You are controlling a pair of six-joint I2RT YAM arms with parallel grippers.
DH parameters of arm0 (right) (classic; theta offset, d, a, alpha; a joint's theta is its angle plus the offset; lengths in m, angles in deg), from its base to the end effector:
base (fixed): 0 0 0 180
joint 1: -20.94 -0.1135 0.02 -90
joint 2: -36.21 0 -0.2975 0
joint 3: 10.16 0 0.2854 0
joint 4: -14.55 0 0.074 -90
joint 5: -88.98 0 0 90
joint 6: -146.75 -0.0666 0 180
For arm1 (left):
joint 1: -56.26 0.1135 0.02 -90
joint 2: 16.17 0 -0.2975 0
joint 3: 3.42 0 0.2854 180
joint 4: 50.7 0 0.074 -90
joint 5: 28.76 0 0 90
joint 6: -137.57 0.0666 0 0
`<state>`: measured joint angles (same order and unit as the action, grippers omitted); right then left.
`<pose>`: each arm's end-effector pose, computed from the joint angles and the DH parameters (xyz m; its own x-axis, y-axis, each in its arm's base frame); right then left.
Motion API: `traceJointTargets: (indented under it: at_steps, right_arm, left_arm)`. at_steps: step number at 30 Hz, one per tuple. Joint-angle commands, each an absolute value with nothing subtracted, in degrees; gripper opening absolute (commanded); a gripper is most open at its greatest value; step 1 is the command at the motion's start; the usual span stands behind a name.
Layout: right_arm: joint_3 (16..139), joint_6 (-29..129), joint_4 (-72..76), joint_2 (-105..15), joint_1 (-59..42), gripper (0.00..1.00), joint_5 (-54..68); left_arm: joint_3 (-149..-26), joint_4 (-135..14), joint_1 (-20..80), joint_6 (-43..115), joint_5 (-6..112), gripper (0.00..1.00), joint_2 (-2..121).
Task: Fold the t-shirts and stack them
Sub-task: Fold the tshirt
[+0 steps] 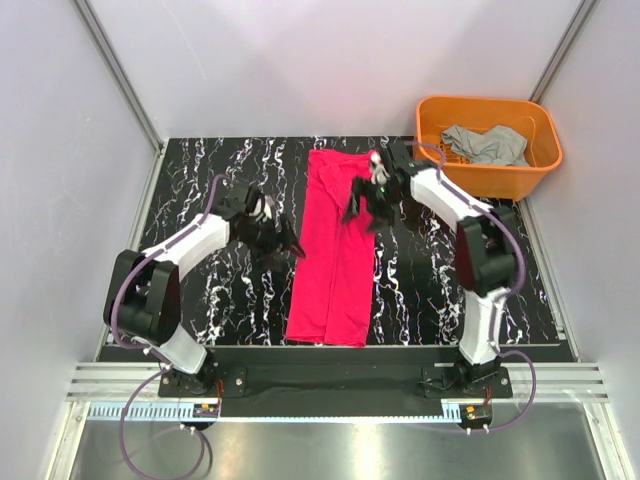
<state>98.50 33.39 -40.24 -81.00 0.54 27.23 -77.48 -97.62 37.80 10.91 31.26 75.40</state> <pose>0.4556 0.2031 0.2171 -0.9697 0.0120 -0.2442 -0.1325 0.8135 0.5662 0.3282 -0.1447 0.2062 -0.9723 -0.2207 -0.0771 -0.1267 0.7749 -0.6193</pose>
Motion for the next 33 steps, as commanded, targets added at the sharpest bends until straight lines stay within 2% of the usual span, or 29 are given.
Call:
traceJointTargets:
  at_steps: [1,4,5,8,9,14,23,27,33]
  right_arm:
    - [82.7,30.6,-39.6,-63.7,-1.8,0.86,34.8]
    - [66.3,27.5,-37.4,-52.7,-4.1,0.84,37.5]
    - [59.3,26.4,-35.4,-50.0,-5.2,0.79,38.3]
    - [47.6,20.3,-29.6,-41.2,-6.2,0.73,39.4]
    - [45.1,18.5,-27.4,-37.6,-6.7,0.68,39.5]
    - [31.4,5.9,-12.9,-33.4,-10.8,0.65,40.6]
    - [21.9,-4.0,-4.0,-32.6,-13.2,0.61,34.4]
    - [18.7,-7.1,4.2,-34.9,-13.4,0.56,34.1]
    - [18.2,-6.6,7.6,-39.9,-13.4,0.54,33.6]
  left_arm:
    - [-70.6,-102.9,37.4,15.3,27.3,0.83,71.9]
    - [-65.3,-103.0,36.5,15.1,26.3,0.79,71.1]
    - [-63.6,-103.1,36.0,15.1,27.2,0.78,70.2]
    - [-60.2,-103.4,33.8,14.5,30.2,0.77,68.0]
    - [-59.1,-103.3,32.9,13.9,30.9,0.76,67.3]
    - [-53.6,-102.4,29.1,10.5,34.5,0.75,63.8]
    - [-50.8,-96.6,28.0,9.1,35.8,0.73,65.1]
    - [-49.8,-92.7,28.0,9.3,35.0,0.69,67.2]
    - [-48.9,-90.1,27.5,7.9,34.2,0.64,67.9]
